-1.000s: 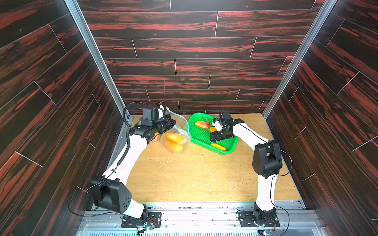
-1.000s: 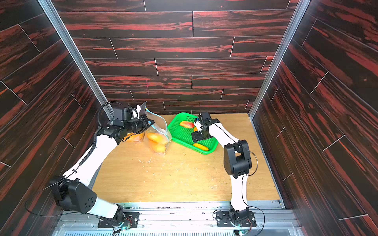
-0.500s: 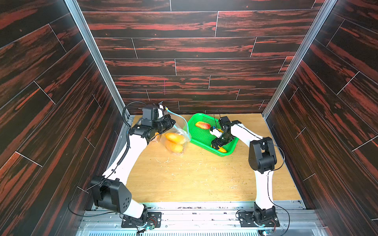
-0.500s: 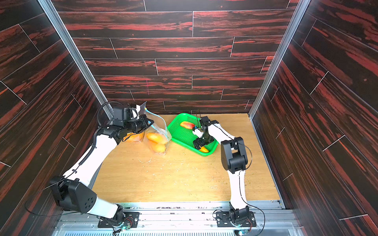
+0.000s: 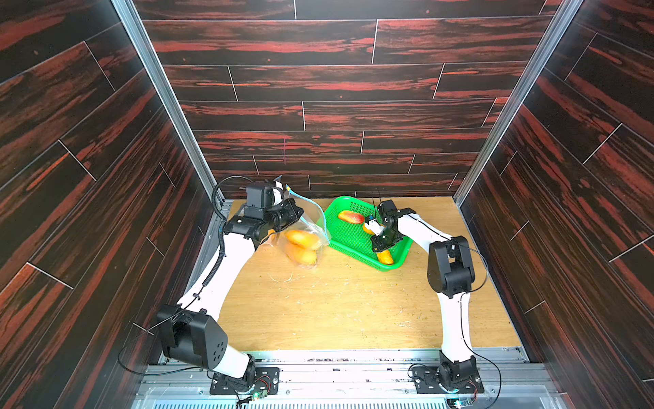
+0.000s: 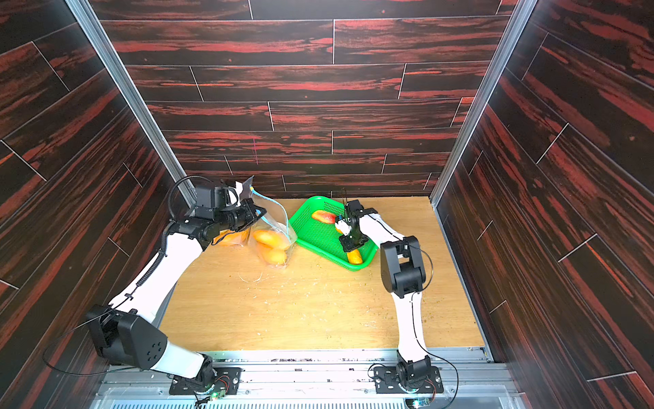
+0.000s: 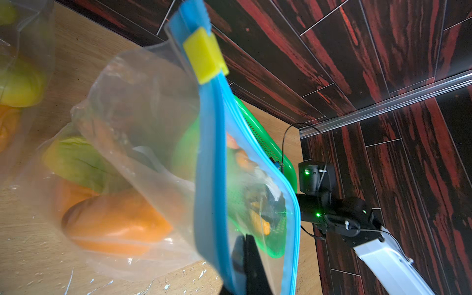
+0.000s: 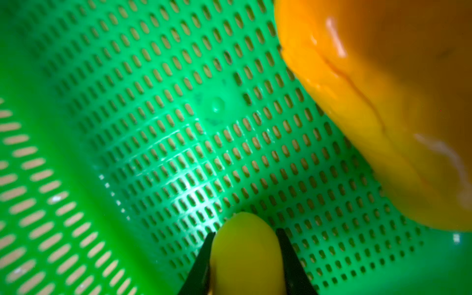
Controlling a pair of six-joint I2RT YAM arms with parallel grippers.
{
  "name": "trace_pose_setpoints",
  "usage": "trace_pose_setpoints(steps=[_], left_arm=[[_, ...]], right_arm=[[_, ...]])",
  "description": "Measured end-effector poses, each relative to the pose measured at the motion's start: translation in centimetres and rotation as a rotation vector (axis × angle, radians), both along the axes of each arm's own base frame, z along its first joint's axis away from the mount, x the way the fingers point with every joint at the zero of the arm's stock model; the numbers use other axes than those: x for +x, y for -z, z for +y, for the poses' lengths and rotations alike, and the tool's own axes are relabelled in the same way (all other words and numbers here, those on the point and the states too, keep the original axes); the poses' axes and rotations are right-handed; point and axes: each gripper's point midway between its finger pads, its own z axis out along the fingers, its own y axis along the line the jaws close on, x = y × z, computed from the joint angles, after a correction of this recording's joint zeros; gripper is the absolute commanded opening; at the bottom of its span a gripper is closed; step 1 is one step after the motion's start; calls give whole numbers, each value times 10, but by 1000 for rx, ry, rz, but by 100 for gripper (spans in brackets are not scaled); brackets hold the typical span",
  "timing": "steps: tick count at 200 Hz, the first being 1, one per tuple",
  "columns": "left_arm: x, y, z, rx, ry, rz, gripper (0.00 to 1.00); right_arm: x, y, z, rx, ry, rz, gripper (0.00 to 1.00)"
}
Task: Place the mango in a zip-top bag and seal the zipper
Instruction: Pick up the mango from the basket, then place the mango in the zipper food storage bag.
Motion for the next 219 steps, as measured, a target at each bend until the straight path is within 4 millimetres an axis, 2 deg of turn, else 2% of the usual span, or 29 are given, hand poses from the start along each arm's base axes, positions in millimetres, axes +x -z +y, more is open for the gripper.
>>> trace_pose_setpoints(steps=[16, 32, 53, 67, 84, 103, 113, 125, 140, 152, 167, 185, 206, 219], left_arm=[[0, 0, 0, 0, -1, 0, 0], [0, 0, 0, -1, -1, 0, 0], [0, 0, 0, -4, -4, 3, 0], [0, 0, 0, -8, -6, 5, 0], [0, 0, 0, -11, -8, 8, 0], [0, 0, 0, -14, -10, 10, 0], [0, 0, 0, -14, -10, 10, 1], [0, 0, 0, -15, -11, 10, 1], [0, 0, 0, -17, -11, 12, 0], [0, 0, 0, -19, -12, 13, 0], [0, 0, 0, -21, -10, 14, 1], [0, -1, 0, -22, -10, 11, 0], [-1, 2, 0, -22, -10, 14, 1], [-1, 4, 1, -21, -12, 16, 1]], right_arm=[[2, -23, 3, 35, 22, -39, 17], [7, -56, 9, 101, 63, -99, 16], [10, -114, 25, 204, 98, -210, 15], [7, -162, 49, 295, 82, -321, 14], [-15, -233, 98, 496, 10, -472, 13], [-61, -308, 149, 766, -120, -606, 13], [-79, -339, 167, 876, -183, -666, 12], [-93, -364, 185, 977, -247, -729, 13], [-100, -378, 204, 1057, -303, -779, 13], [-97, -377, 216, 1095, -327, -800, 13], [-85, -364, 230, 1107, -337, -806, 14], [-68, -337, 245, 1098, -351, -785, 19], [-50, -315, 259, 1068, -365, -774, 30], [-42, -308, 262, 1051, -370, -777, 50]])
